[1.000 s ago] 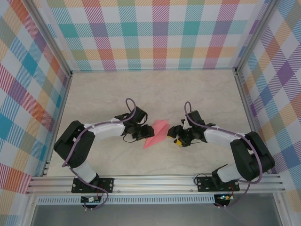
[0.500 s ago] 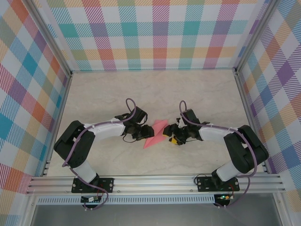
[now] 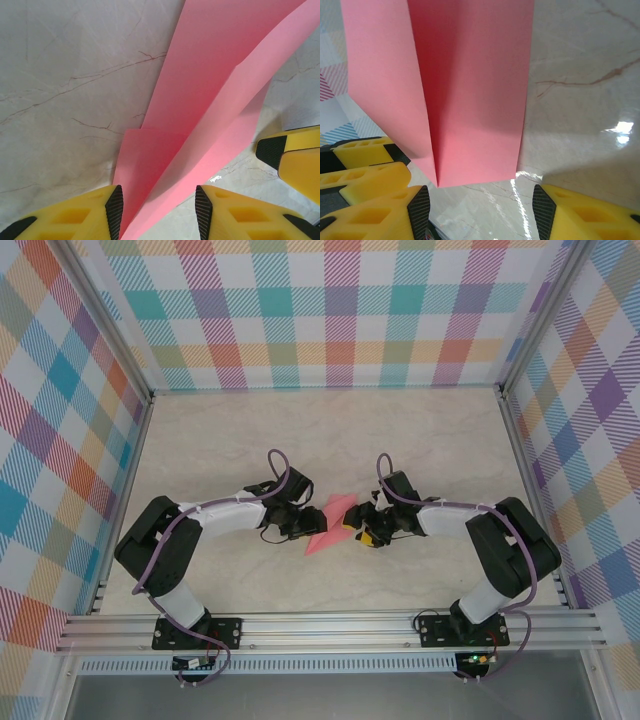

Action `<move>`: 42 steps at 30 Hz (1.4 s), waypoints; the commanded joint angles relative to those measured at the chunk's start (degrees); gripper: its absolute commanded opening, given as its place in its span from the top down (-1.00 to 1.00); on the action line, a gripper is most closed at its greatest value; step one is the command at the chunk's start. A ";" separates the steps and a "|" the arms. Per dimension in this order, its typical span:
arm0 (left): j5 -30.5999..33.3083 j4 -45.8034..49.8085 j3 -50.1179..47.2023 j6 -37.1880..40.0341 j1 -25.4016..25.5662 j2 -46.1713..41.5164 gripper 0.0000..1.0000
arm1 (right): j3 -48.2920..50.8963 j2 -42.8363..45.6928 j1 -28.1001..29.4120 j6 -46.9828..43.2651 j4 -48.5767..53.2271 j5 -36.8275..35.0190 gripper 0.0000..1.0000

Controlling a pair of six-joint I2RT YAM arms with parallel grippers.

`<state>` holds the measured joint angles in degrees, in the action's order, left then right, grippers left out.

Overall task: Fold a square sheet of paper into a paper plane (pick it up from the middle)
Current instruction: Fourth fold the wing at the center of the table.

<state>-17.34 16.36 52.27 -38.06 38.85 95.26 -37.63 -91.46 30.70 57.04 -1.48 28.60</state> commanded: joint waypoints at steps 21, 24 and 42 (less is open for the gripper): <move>1.12 1.22 -0.58 0.44 -0.88 2.27 0.35 | -1.24 -2.63 0.50 0.99 -4.93 1.56 -0.10; 1.44 1.30 -0.52 0.49 -0.88 2.42 0.36 | -1.72 -2.26 0.50 0.72 -3.28 0.69 -0.07; 0.63 0.91 -0.41 0.40 -0.89 3.70 0.45 | -1.77 -1.52 0.50 1.32 -3.01 -1.10 -0.10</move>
<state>-16.91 16.36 51.90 -38.06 38.79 97.78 -38.00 -92.18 30.87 58.06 -4.29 28.12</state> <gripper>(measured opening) 0.276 0.547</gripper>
